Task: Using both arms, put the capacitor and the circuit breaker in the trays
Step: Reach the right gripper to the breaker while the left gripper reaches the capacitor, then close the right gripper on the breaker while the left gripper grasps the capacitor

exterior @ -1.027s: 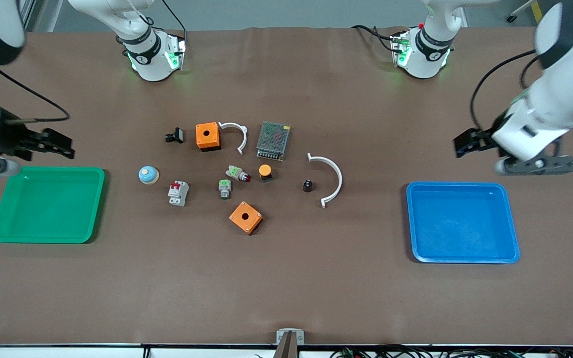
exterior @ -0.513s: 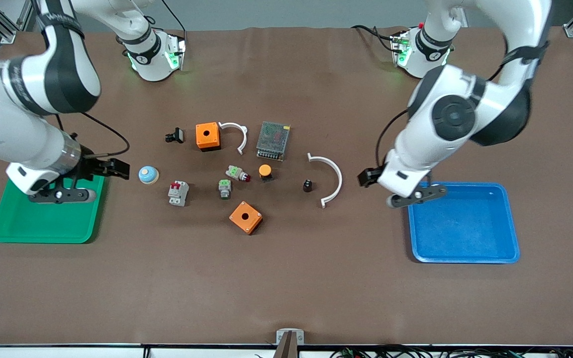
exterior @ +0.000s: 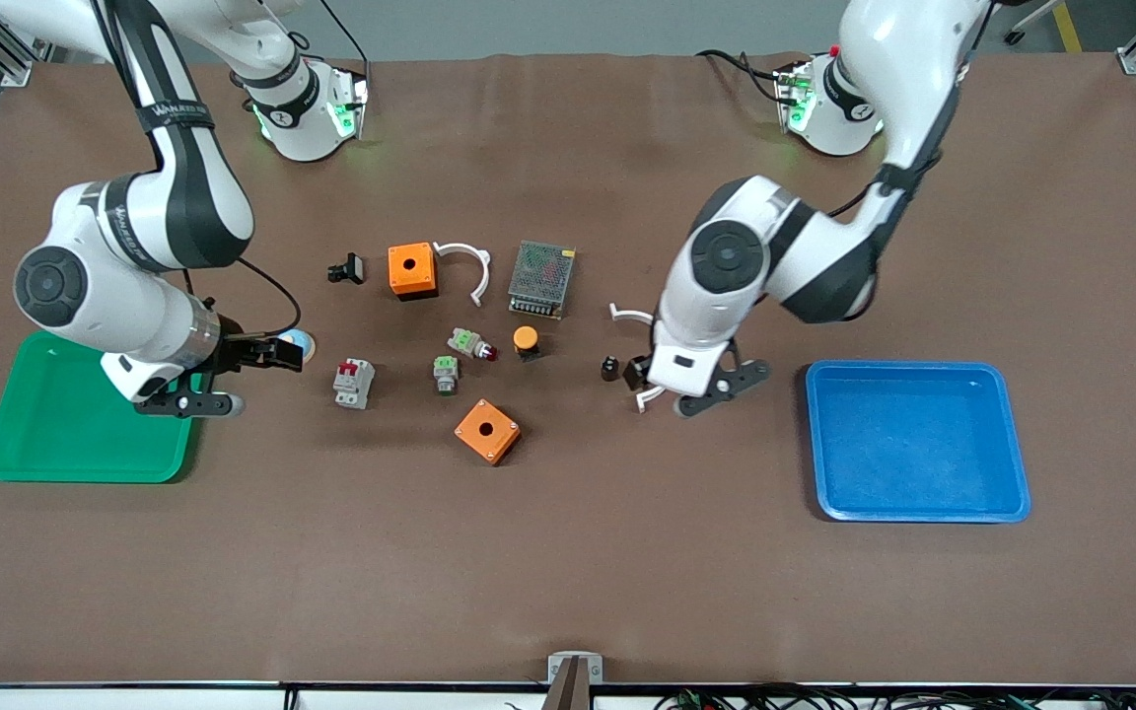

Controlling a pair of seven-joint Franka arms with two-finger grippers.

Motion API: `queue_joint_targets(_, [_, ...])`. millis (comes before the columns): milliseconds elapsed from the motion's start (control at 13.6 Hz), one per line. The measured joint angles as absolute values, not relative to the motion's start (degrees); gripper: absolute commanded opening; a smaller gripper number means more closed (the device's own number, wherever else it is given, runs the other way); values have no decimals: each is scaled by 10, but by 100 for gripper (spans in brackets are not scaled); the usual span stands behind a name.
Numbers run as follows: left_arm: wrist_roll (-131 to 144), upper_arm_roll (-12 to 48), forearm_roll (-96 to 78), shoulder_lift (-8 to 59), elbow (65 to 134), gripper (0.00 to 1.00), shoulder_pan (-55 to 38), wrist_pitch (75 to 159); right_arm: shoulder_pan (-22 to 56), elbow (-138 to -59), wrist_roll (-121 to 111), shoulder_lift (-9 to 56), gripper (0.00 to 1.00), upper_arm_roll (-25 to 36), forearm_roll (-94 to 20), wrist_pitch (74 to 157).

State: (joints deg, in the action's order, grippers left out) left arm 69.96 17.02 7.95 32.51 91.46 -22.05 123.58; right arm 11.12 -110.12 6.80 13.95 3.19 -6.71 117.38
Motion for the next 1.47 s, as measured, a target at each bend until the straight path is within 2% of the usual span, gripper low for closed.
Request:
queue_joint_targets(513, [802, 170, 99, 401, 914, 78, -263, 1301, 150, -1103, 117, 191, 100, 31, -67, 1208])
queue_joint_targets(880, [824, 170, 100, 424, 914, 71, -276, 1319, 169, -1148, 122, 223, 100, 31, -67, 1297])
queue_joint_targets(1027, [833, 169, 101, 432, 913, 66, -283, 1325, 174, -1157, 122, 232, 99, 31, -67, 1305])
queue_joint_targets(1173, [835, 169, 101, 437, 913, 62, -286, 1326, 177, -1161, 122, 235, 94, 31, -67, 1305])
queue_joint_targets(1467, [835, 167, 102, 438, 912, 62, -286, 1327, 178, -1166, 123, 236, 80, 31, -67, 1306])
